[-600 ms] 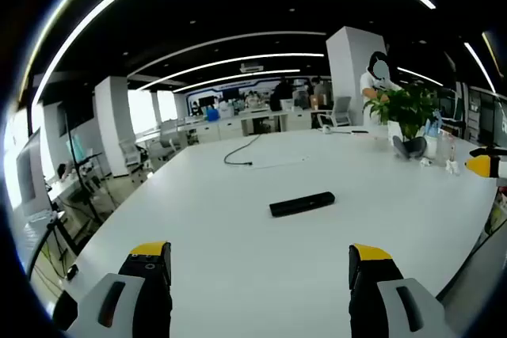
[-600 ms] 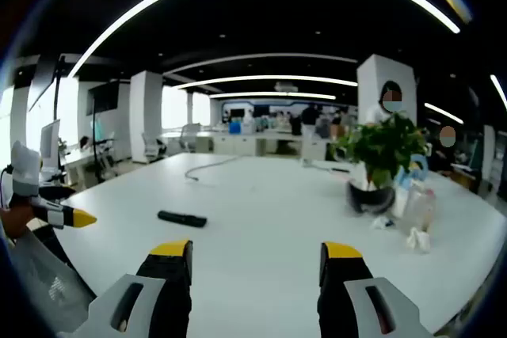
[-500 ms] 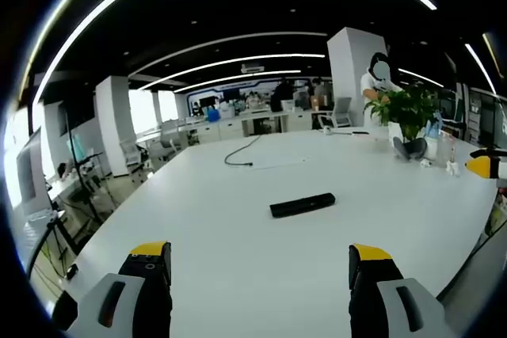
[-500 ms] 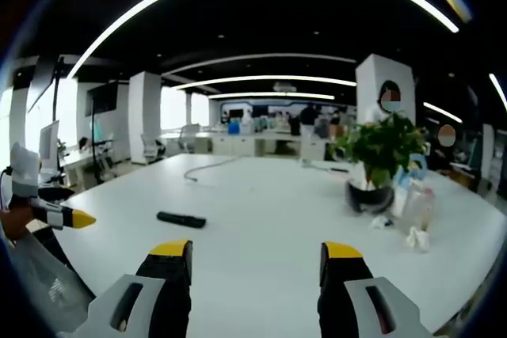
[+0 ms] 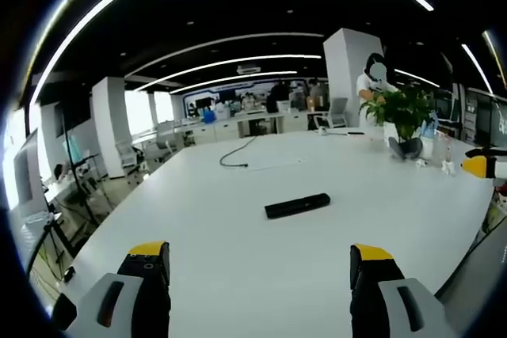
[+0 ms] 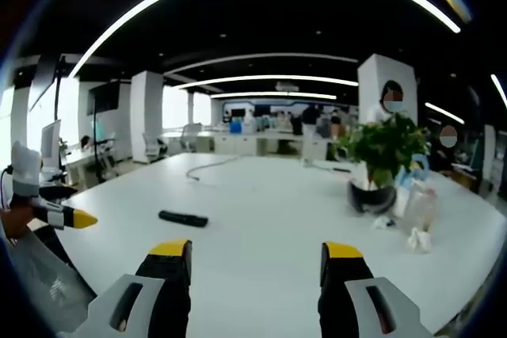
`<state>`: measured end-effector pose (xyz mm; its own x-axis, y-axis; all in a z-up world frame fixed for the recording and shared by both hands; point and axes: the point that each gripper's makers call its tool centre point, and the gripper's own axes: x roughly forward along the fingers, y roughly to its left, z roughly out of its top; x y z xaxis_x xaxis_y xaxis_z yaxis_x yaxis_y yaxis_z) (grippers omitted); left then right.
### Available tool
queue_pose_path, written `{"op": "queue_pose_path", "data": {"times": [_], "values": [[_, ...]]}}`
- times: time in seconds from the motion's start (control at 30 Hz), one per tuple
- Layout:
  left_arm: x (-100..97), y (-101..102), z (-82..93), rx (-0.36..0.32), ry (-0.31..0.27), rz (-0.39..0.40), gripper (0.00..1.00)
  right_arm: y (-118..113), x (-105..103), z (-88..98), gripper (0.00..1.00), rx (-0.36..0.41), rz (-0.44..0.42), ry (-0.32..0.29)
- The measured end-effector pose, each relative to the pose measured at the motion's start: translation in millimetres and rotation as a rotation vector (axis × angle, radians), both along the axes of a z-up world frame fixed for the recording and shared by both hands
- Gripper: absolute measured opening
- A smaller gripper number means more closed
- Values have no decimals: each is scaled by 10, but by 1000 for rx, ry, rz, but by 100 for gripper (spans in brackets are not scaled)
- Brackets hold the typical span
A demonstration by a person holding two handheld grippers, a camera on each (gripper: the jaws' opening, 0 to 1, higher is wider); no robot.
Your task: Press the specified remote control buttons in sequence, fully releasing each button before pressing the next.
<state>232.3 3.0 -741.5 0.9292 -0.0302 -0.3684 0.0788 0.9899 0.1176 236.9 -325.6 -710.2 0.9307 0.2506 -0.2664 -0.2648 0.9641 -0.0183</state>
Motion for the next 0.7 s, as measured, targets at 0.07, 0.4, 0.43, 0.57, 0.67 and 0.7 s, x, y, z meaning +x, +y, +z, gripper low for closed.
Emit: {"op": "queue_pose_path", "data": {"times": [0.07,0.4,0.43,0.57,0.67,0.7], "values": [[1,-27,4,3,-2,-12,98,1,2,6,64,1,0,-1],[2,6,20,-17,-11,4,98,-28,4,5,64,4,-11,-4],[-1,6,16,-16,-10,3,98,-26,3,1,64,3,-10,-4],[-7,-36,-3,1,1,-14,98,-31,0,-3,64,-3,-11,-2],[-10,-51,-14,9,3,-21,98,-38,-1,-11,64,-3,-12,1],[-12,-55,-16,12,5,-22,98,-41,-1,-13,64,-3,-11,1]]}}
